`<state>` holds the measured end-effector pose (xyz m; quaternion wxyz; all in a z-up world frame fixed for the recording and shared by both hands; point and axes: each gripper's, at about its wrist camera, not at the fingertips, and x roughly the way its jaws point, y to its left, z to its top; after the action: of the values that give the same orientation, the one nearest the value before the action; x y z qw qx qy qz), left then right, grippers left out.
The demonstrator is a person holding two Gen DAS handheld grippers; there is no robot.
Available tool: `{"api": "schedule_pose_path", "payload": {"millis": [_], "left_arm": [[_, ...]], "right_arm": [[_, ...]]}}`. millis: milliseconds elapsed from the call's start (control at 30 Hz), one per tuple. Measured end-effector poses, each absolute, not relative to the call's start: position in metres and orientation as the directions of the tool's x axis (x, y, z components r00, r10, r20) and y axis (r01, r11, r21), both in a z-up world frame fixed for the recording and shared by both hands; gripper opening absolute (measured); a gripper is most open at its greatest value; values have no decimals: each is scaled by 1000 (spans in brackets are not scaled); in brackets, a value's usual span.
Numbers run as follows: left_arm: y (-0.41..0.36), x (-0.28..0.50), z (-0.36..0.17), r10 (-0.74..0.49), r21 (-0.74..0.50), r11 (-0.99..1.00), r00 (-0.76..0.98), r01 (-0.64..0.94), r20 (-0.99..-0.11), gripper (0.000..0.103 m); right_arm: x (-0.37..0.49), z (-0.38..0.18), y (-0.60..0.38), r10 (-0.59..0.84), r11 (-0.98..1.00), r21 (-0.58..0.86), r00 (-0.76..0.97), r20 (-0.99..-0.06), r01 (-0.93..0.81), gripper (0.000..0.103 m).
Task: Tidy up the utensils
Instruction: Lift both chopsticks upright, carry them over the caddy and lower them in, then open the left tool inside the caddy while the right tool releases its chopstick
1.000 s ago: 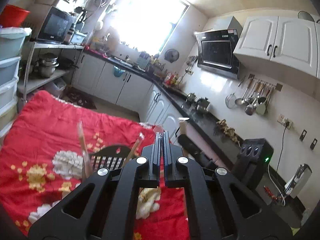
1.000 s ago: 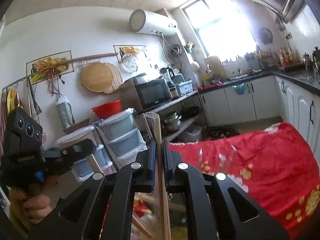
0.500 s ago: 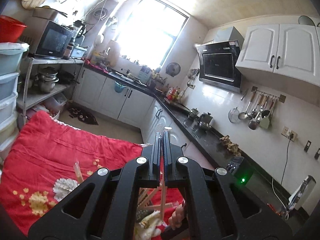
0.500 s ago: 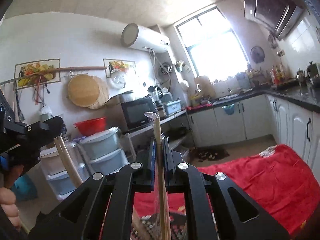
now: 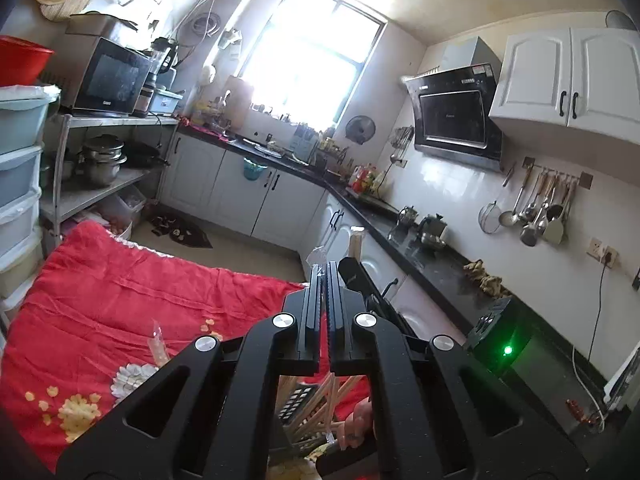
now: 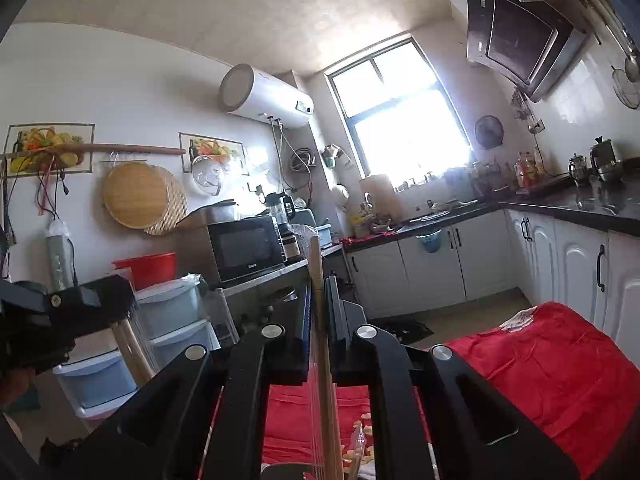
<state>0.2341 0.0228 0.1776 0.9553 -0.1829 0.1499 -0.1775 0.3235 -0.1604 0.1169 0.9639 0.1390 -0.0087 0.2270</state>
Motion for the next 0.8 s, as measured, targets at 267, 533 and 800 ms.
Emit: {"api": "schedule_pose_path", "payload": {"millis": [267, 533, 800], "left_arm": [[22, 244, 158, -384, -393, 880, 886, 266, -260, 1], [23, 250, 141, -367, -389, 890, 879, 237, -305, 1], [23, 248, 130, -356, -380, 899, 868, 218, -347, 4]], "right_arm": [[327, 101, -153, 410, 878, 232, 908, 85, -418, 7], [324, 86, -156, 421, 875, 240, 906, 49, -420, 20], [299, 83, -175, 443, 858, 271, 895, 42, -437, 38]]}}
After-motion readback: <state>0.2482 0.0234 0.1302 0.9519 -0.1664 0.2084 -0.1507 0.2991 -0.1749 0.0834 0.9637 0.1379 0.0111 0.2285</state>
